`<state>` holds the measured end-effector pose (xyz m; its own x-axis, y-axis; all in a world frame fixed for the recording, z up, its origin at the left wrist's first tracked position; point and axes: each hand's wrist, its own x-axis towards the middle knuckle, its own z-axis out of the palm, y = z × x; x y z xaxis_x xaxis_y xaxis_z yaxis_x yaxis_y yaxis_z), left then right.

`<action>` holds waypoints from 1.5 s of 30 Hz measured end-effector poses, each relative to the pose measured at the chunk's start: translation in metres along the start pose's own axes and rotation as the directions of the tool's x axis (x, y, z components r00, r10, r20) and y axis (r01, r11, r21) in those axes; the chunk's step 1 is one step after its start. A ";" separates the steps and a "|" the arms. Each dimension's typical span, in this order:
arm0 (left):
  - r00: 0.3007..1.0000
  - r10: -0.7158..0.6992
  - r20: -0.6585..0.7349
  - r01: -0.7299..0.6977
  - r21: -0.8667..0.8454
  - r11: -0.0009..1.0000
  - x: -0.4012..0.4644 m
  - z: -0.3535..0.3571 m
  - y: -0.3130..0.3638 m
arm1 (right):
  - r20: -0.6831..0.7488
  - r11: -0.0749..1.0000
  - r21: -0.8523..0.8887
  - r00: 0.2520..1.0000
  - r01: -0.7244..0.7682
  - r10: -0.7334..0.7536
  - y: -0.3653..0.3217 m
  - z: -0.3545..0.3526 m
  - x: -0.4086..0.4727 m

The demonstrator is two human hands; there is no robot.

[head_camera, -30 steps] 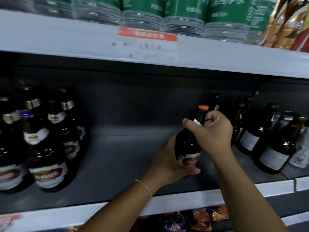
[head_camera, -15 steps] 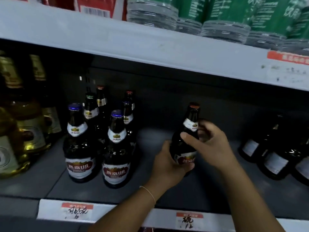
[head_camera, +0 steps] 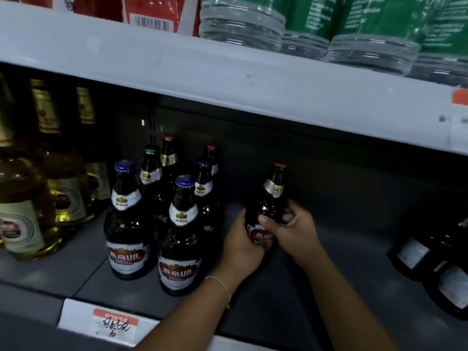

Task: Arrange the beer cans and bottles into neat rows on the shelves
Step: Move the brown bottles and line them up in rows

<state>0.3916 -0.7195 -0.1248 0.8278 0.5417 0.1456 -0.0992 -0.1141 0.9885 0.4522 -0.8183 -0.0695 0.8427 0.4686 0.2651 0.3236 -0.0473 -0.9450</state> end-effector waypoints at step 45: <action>0.995 -0.089 -0.051 0.085 -0.084 0.993 0.000 -0.014 0.007 | -0.121 0.995 -0.098 0.992 0.023 -0.034 0.048 0.038 0.029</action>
<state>0.3828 -0.7083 -0.1170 0.8039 0.5919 0.0588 -0.0747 0.0024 0.9972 0.4761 -0.7738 -0.1147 0.8770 0.3596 0.3188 0.3832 -0.1228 -0.9155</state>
